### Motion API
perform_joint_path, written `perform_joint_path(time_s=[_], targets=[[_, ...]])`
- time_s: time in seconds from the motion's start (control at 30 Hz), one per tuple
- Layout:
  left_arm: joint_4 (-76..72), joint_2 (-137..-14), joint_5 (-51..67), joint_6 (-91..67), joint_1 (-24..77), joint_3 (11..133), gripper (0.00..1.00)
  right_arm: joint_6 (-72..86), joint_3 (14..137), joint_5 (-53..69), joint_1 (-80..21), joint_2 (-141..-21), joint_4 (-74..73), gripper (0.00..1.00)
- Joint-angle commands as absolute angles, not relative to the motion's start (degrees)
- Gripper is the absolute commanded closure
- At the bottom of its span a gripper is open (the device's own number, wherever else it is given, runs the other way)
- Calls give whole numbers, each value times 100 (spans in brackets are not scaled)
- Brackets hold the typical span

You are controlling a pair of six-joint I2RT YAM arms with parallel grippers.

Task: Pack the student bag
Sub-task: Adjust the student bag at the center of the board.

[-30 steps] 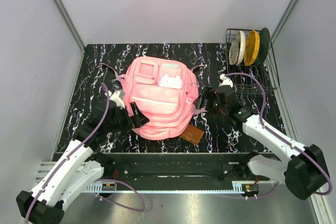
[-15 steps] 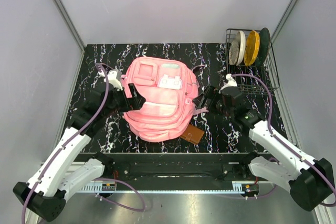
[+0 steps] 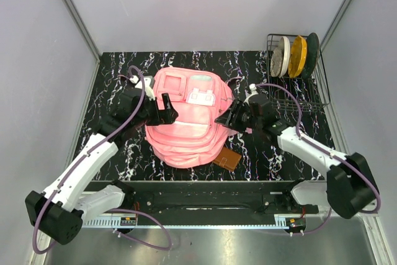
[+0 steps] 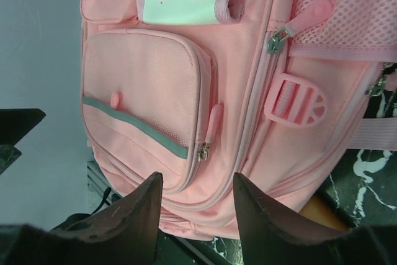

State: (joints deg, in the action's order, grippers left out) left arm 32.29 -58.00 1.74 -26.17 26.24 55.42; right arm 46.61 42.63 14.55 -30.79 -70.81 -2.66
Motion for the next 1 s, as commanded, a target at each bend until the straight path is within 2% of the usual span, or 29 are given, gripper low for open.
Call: perform_joint_path(time_s=[0.0,0.07,0.13,0.2,0.47,0.7,0.83,0.9,0.97], targets=[[2751,-5775,351,-2724,2645,5301,1,5167,4526,1925,-3067,-7549,597,48],[2716,-5766,360,-2760,2637,5151,1,5282,4631,1942,-3067,-7821,711,54],[2698,-5783,343,-2777,2645,5036,1,5413,4720,1986,-3067,-8033,861,55],[2716,-5809,334,-2804,2645,4923,1,5502,4755,1890,-3067,-8225,949,64],[2804,-5783,185,-2856,2637,4729,1,5643,4887,1951,-3059,-8683,1020,62],[2830,-5783,114,-2892,2645,4702,1,5739,4633,1890,-3059,-8649,1090,68],[2865,-5810,79,-2874,2645,4746,1,5704,4518,1627,-3050,-8508,1072,75],[2874,-5836,35,-2865,2637,4764,1,5652,4587,1661,-3050,-8569,976,84],[2892,-5853,18,-2865,2646,4781,1,5625,4605,1652,-3050,-8596,888,87]])
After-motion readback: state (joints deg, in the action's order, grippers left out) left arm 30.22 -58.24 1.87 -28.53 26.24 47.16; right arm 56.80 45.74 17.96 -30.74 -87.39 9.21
